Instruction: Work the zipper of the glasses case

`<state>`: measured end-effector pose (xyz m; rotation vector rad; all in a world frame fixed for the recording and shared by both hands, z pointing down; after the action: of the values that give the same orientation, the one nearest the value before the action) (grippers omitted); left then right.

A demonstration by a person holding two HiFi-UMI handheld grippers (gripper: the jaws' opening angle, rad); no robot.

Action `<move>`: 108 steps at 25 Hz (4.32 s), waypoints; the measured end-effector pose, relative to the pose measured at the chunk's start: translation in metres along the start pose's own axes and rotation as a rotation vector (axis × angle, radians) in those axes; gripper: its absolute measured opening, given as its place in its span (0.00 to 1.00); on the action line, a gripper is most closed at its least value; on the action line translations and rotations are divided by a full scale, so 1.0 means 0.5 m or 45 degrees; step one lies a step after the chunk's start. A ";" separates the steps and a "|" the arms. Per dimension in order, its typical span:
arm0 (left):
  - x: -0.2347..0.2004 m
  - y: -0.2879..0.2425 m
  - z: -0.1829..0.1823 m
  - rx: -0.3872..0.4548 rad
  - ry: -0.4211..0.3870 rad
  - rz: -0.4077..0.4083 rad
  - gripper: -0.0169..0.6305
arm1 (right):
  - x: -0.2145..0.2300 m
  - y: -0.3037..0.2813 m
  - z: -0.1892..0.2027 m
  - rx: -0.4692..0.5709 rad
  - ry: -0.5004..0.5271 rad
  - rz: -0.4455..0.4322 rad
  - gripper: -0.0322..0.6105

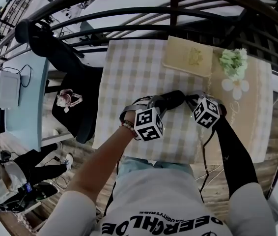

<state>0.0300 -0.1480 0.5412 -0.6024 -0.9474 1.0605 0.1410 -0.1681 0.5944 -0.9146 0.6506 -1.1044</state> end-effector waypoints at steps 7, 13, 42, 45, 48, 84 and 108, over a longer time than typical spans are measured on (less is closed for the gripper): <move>-0.021 0.016 0.006 0.014 0.029 -0.066 0.11 | -0.004 -0.003 0.006 -0.001 0.025 -0.014 0.10; 0.000 -0.009 0.034 -0.024 0.017 -0.033 0.03 | -0.006 -0.003 0.007 -0.012 0.058 -0.009 0.10; -0.003 -0.013 0.034 -0.004 0.075 0.044 0.03 | -0.019 -0.014 -0.002 -0.050 0.215 0.083 0.16; -0.001 -0.012 0.033 0.002 0.079 0.049 0.03 | -0.025 -0.008 0.001 -0.077 0.242 0.081 0.14; -0.001 -0.012 0.033 0.008 0.095 0.049 0.03 | -0.028 0.001 0.004 -0.120 0.292 0.098 0.10; 0.003 -0.012 0.032 0.012 0.095 0.065 0.03 | -0.125 -0.019 -0.024 -0.024 0.142 -0.087 0.10; 0.024 -0.014 -0.004 -0.068 0.213 0.150 0.04 | 0.005 0.029 0.000 -0.007 -0.023 0.137 0.10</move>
<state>0.0371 -0.1396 0.5501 -0.7870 -0.8037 1.0737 0.1487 -0.1682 0.5816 -0.8833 0.6806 -0.9983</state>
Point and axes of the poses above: the fingertips, and each gripper's own axes: y backward along the fingers, x to its right, z out of its underside, the point moved 4 cm from there along y, backward along the fingers, and after that the axes turned 10 degrees about -z, right-handed, at the moved point
